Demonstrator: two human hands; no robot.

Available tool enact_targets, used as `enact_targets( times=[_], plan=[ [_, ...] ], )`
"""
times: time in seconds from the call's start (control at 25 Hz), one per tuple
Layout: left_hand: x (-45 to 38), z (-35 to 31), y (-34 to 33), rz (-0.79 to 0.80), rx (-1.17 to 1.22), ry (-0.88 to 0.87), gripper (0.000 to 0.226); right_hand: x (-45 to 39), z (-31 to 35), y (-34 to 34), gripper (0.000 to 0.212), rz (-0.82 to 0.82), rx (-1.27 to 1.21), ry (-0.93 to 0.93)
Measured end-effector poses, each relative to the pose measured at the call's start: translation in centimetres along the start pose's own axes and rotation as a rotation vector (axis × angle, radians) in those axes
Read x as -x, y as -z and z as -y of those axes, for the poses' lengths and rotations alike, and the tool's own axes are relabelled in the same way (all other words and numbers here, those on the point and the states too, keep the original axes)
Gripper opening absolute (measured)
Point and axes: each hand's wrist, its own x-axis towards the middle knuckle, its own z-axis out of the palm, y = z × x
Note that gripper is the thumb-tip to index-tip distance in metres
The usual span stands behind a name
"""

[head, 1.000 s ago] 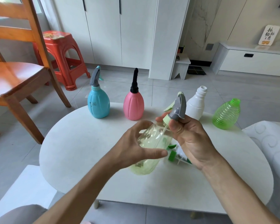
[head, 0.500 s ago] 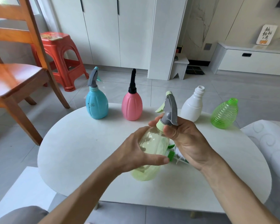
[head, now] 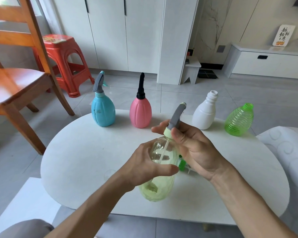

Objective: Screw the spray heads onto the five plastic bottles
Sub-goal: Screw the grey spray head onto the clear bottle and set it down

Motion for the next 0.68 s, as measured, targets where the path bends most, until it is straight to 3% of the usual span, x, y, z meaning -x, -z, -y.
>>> enact_targets(
  times=[0.2,0.36,0.4,0.56,0.68],
  plan=[
    [0.0,0.9,-0.9,-0.175,-0.028,0.006,0.035,-0.1,-1.4,-0.8,0.017,-0.21,0.119,0.01],
    [0.2,0.7,-1.7,-0.305,-0.107,-0.009,0.049,-0.3,-1.4,-0.7,0.018,-0.199,0.171,0.054],
    [0.1,0.6,-1.4,-0.282,-0.116,-0.029,0.057,-0.2,-1.1,-0.3,0.022,-0.137,0.131,0.067],
    [0.0,0.2,0.1,0.101,-0.002,-0.089,0.083,0.3,0.5,0.9,0.031,0.122,-0.022,0.056],
    [0.1,0.1,-0.7,-0.006,-0.035,-0.081,0.057,0.3,0.4,1.0,0.038,0.157,0.05,-0.008]
  ],
)
